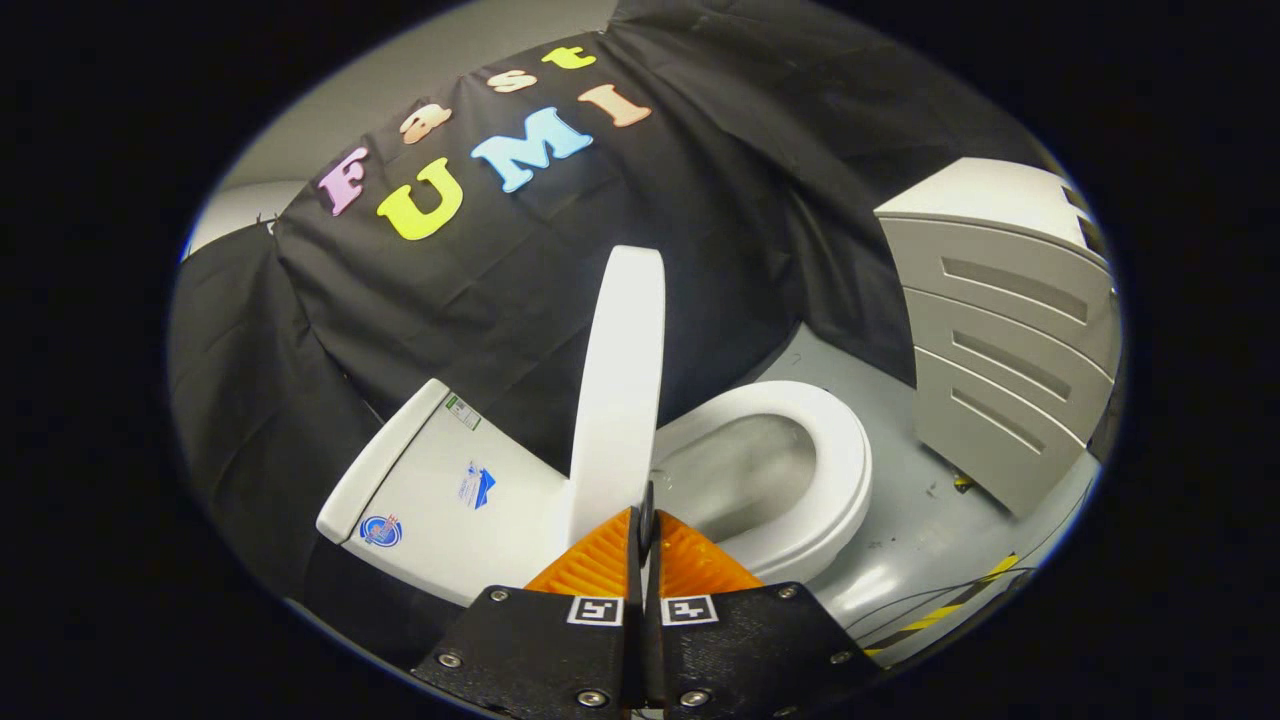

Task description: Open the toilet lid.

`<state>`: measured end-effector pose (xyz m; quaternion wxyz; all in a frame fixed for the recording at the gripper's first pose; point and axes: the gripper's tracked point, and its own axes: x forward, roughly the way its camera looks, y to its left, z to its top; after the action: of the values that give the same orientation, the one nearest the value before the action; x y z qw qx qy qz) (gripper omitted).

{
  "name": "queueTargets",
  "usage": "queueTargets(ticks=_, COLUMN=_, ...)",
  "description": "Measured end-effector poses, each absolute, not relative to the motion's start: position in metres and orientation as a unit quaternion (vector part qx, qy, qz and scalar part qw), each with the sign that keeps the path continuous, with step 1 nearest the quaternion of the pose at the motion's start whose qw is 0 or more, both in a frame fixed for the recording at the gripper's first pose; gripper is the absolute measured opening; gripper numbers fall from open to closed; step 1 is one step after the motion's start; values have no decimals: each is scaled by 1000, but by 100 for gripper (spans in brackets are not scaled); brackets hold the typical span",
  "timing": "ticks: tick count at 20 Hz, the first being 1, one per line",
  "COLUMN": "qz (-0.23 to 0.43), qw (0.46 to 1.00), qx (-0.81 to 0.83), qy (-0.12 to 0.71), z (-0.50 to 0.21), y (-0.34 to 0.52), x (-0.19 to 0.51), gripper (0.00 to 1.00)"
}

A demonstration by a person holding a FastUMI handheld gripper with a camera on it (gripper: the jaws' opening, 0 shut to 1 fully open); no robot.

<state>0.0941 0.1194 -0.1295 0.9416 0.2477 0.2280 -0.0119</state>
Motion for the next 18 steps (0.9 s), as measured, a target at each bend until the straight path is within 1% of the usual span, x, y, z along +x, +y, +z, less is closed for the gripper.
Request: queueTargets(ticks=18, qz=-3, qw=973, qx=137, qy=187, z=-82, y=186, x=101, gripper=0)
